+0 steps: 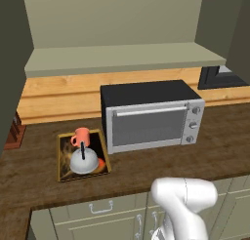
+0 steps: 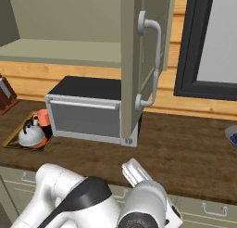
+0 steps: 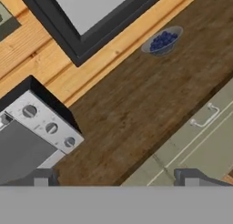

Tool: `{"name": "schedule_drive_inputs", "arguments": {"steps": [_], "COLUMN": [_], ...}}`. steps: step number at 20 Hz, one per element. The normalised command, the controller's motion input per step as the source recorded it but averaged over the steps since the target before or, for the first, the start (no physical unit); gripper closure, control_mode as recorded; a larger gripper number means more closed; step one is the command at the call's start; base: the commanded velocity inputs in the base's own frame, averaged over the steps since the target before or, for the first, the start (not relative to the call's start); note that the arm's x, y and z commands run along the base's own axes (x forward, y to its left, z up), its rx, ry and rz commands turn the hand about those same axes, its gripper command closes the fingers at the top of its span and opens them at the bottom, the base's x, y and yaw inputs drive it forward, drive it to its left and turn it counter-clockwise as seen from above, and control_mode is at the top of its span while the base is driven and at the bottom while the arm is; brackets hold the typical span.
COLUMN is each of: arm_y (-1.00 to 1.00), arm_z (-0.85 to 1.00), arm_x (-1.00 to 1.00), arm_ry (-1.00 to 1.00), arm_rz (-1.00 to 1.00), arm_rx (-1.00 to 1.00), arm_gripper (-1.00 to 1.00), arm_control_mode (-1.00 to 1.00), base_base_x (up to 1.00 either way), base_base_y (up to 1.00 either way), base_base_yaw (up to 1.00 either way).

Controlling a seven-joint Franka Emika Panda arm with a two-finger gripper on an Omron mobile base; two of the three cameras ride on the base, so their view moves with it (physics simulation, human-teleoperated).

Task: Pick the kettle from the counter and place it on the tray. Then pick the mug from the cabinet and place it on the tray. Then close the cabinet doors.

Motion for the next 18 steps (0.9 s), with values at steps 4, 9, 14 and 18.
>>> {"name": "schedule_drive_inputs", "arguments": {"steps": [4,9,14,18], "arm_y": [-0.61,-0.54,-0.54,-0.49], "arm_z": [-0.01,0.05,0.31,0.35], "arm_x": [0.45,0.59,0.44,0.29], "arm_ry": [-0.1,-0.02,-0.02,-0.05], "arm_rz": [0.08,0.12,0.12,0.12], "arm_rx": [0.0,0.02,0.0,0.0], "arm_gripper": [-1.0,-1.0,-1.0,-1.0], "arm_control_mode": [-1.0,-1.0,-1.0,-1.0], "base_base_x": [0.0,0.0,0.0,0.0], "base_base_y": [0.0,0.0,0.0,0.0], "base_base_yaw": [0.0,0.0,0.0,0.0]}}
